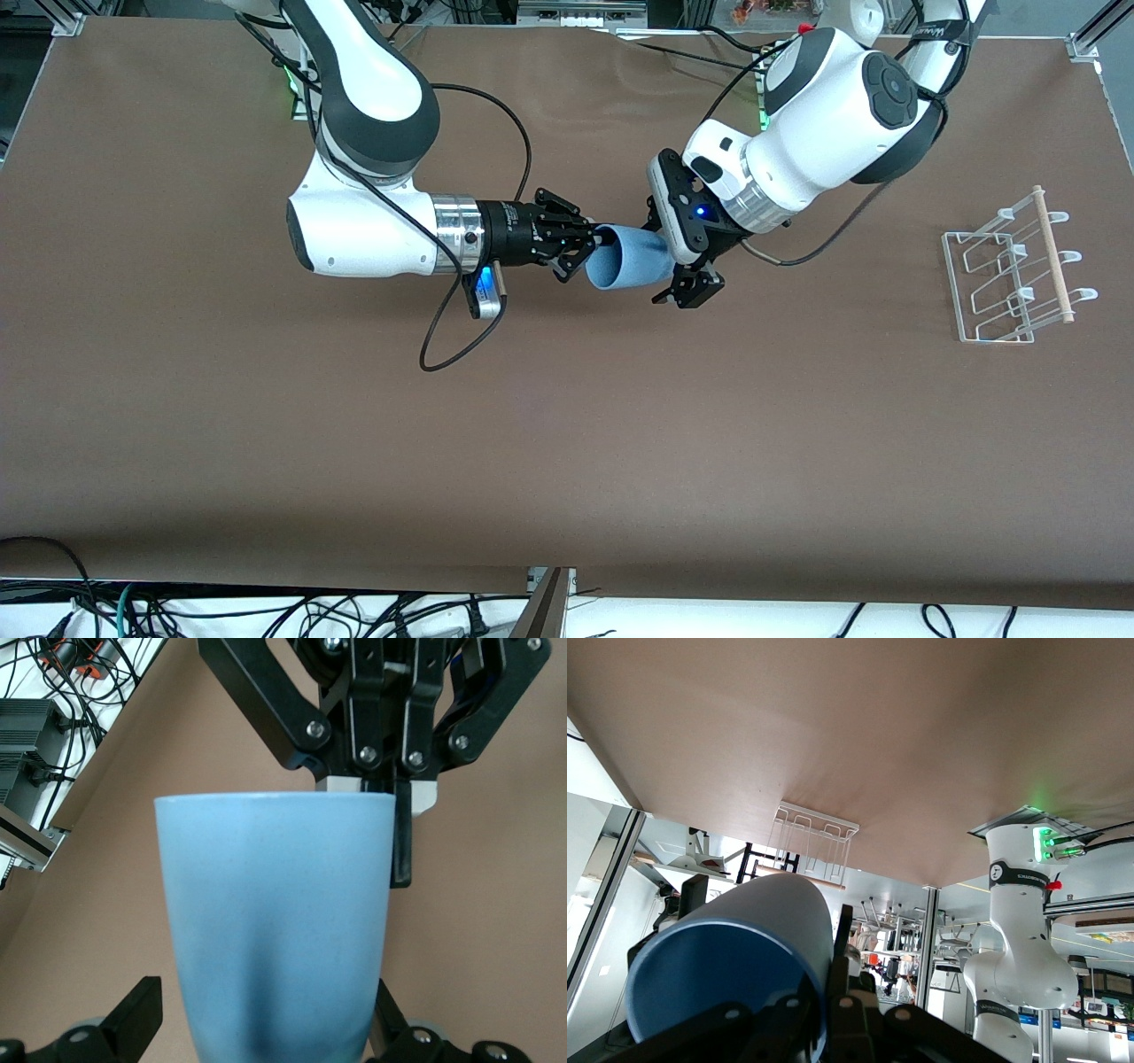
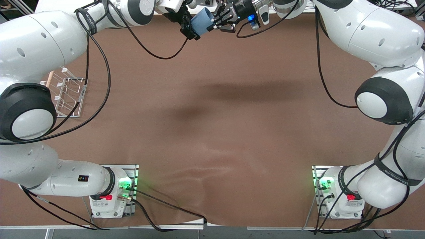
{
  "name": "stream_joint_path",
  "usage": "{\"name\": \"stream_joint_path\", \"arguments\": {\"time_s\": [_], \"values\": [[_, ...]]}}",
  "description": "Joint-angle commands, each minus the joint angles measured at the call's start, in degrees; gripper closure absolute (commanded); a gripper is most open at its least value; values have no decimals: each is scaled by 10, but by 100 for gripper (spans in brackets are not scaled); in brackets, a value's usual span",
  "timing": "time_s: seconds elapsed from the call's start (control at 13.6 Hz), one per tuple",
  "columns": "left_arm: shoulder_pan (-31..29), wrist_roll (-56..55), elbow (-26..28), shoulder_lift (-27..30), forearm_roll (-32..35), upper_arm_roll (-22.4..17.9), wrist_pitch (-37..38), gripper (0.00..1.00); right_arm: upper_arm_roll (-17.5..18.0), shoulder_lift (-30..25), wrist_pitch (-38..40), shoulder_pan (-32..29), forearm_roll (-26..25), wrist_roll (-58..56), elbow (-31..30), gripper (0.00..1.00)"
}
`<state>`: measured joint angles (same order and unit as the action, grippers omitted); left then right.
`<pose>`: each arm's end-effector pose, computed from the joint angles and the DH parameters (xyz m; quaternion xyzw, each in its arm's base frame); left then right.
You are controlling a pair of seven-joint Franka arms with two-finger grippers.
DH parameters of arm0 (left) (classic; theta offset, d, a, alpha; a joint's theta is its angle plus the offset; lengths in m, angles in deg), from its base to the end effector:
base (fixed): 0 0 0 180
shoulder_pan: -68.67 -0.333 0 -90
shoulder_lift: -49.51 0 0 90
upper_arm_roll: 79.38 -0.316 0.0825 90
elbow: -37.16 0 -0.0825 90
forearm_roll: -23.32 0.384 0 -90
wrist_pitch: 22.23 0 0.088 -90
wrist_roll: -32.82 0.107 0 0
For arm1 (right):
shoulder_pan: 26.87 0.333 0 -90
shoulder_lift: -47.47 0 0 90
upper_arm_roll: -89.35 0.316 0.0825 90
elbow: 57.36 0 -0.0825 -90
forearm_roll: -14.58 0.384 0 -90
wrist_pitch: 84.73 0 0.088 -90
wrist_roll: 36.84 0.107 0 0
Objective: Transfer cup to left arm and place on rack
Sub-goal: 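Close the left gripper on the blue cup's base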
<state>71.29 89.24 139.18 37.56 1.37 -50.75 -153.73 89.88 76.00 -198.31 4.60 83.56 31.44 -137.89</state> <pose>0.5570 -0.3228 0.4865 0.7699 -0.5822 0.1991 0.1693 0.5825 0.4316 0.4624 -0.7172 0.4522 0.3856 0.3641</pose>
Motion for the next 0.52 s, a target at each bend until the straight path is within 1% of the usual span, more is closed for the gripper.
{"name": "stream_joint_path", "arguments": {"time_s": [0.0, 0.07, 0.15, 0.22, 0.29, 0.37, 0.44], "values": [[5, -15, -5, -11, 17, 0, -13, 42, 1, 3, -1, 1, 10, 10, 12, 100], [5, -16, -6, -12, 16, 0, -13, 62, 1, 3, -1, 1, 10, 11, 12, 100], [5, -21, -7, -12, 15, 1, -12, 87, 1, 3, -1, 1, 10, 11, 12, 100], [5, -27, -6, -10, 16, 2, -12, 100, 1, 3, -1, 1, 10, 11, 12, 100], [5, -28, -9, -8, 16, 5, -11, 100, 1, 3, -1, 1, 10, 11, 12, 100], [5, -26, -16, -8, 16, 5, -10, 100, 1, 3, -1, 1, 10, 10, 12, 95], [5, -26, -16, -8, 16, 5, -10, 100, 1, 4, -1, 1, 10, 10, 12, 78]]}}
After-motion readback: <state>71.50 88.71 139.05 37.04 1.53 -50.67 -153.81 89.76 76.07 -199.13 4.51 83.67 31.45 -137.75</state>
